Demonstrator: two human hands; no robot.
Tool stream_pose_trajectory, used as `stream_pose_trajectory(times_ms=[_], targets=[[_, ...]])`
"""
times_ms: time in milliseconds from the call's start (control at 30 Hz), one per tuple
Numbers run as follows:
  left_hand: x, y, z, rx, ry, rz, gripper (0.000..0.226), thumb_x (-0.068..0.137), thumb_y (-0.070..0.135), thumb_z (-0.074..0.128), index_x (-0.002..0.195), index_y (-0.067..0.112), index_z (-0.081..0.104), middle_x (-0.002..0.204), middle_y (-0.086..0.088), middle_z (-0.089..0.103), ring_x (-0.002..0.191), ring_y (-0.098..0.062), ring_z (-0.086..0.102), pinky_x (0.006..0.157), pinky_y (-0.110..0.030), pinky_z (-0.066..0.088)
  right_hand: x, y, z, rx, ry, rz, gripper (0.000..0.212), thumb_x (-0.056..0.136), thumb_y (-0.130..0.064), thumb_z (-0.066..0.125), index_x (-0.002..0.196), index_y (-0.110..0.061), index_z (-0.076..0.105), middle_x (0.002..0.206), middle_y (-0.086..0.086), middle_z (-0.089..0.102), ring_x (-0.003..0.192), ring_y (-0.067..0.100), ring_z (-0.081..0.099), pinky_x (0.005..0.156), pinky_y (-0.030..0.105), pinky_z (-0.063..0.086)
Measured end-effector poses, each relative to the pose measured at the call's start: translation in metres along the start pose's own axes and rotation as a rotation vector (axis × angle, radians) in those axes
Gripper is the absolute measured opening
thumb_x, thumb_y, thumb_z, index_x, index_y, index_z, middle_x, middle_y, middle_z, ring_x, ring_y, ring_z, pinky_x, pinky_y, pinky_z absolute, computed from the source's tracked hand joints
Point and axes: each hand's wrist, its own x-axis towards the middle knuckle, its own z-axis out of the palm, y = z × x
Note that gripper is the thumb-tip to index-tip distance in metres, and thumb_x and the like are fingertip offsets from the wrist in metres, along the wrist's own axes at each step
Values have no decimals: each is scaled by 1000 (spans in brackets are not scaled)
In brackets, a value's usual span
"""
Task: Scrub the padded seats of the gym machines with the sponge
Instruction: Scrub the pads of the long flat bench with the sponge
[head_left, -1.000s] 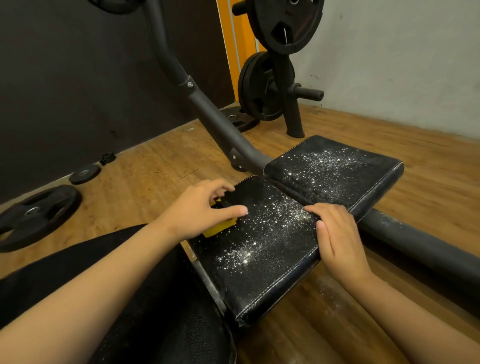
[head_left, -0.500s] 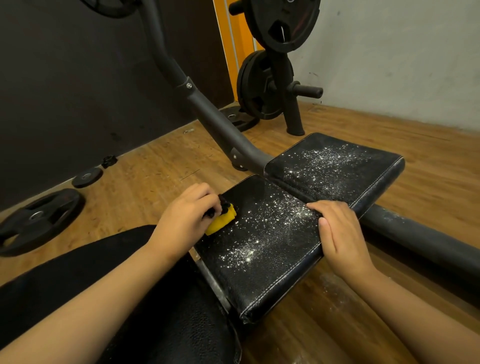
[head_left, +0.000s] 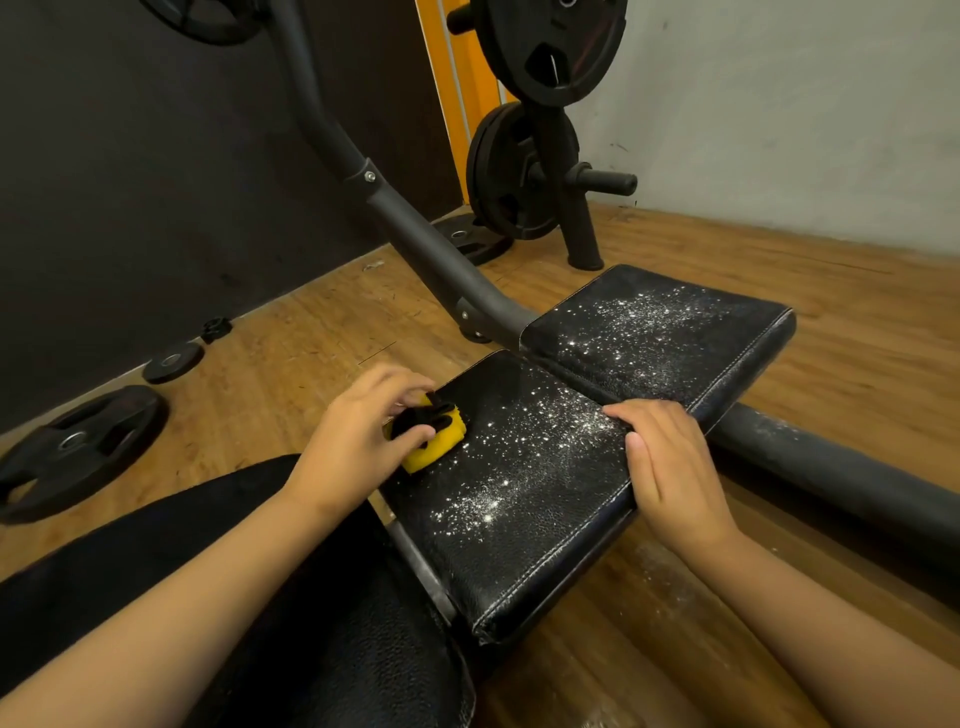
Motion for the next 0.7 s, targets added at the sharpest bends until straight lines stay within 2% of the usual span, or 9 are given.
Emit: stream_pose_trajectory(times_ms=[100, 167, 233, 267, 333, 433, 633, 700], targets=[[16, -1, -6, -54, -129, -218, 43, 79, 21, 77, 116, 31, 59, 126, 12, 51, 112, -4, 51, 90, -14, 41, 0, 1, 1, 5, -4, 2, 45, 99, -28, 24, 116, -10, 62, 111, 4, 61, 105, 21, 53, 93, 28, 33], [25, -5, -12, -205, -281, -442, 47, 79, 22, 76, 121, 28, 56, 124, 7, 58, 114, -10, 55, 92, -20, 43, 1, 1, 1, 7, -2, -3, 45, 100, -28, 24, 116, -10, 62, 111, 4, 61, 104, 20, 53, 92, 27, 33], [30, -8, -15, -267, -399, -531, 52, 76, 22, 78, 122, 28, 54, 113, 0, 66, 107, -15, 62, 95, -32, 49, 0, 1, 1, 8, 3, -6, 44, 100, -28, 25, 115, -9, 62, 111, 4, 61, 104, 20, 53, 92, 27, 33], [31, -7, -15, -222, -436, -505, 53, 74, 22, 80, 121, 29, 55, 109, 0, 67, 102, -15, 64, 94, -36, 51, 0, 1, 1, 8, 3, -6, 45, 99, -28, 24, 115, -9, 62, 111, 4, 61, 104, 20, 53, 92, 27, 33], [32, -1, -11, -69, -474, -391, 52, 72, 24, 83, 117, 32, 56, 103, 3, 66, 92, -12, 64, 86, -35, 54, 0, 2, 1, 7, 2, -5, 45, 100, -28, 24, 115, -10, 62, 110, 4, 61, 104, 20, 53, 92, 27, 33], [34, 4, -2, 19, -426, -242, 43, 74, 21, 81, 109, 32, 58, 98, 9, 63, 90, -6, 61, 80, -30, 52, 0, 3, 2, 10, 2, -4, 46, 100, -28, 23, 115, -10, 62, 110, 4, 61, 105, 20, 53, 92, 26, 32], [27, -25, -9, 55, -192, -331, 30, 79, 20, 77, 97, 25, 54, 101, 6, 61, 85, -13, 61, 69, -28, 49, 0, 2, 1, 10, -3, -4, 45, 100, -28, 23, 116, -10, 61, 111, 3, 61, 105, 18, 52, 93, 25, 31], [22, -22, -10, 71, -217, -326, 31, 78, 22, 78, 95, 27, 53, 105, 6, 62, 92, -15, 62, 76, -33, 53, 0, 2, 0, 14, 1, -6, 45, 99, -28, 24, 116, -10, 62, 111, 4, 61, 105, 19, 52, 93, 26, 32]])
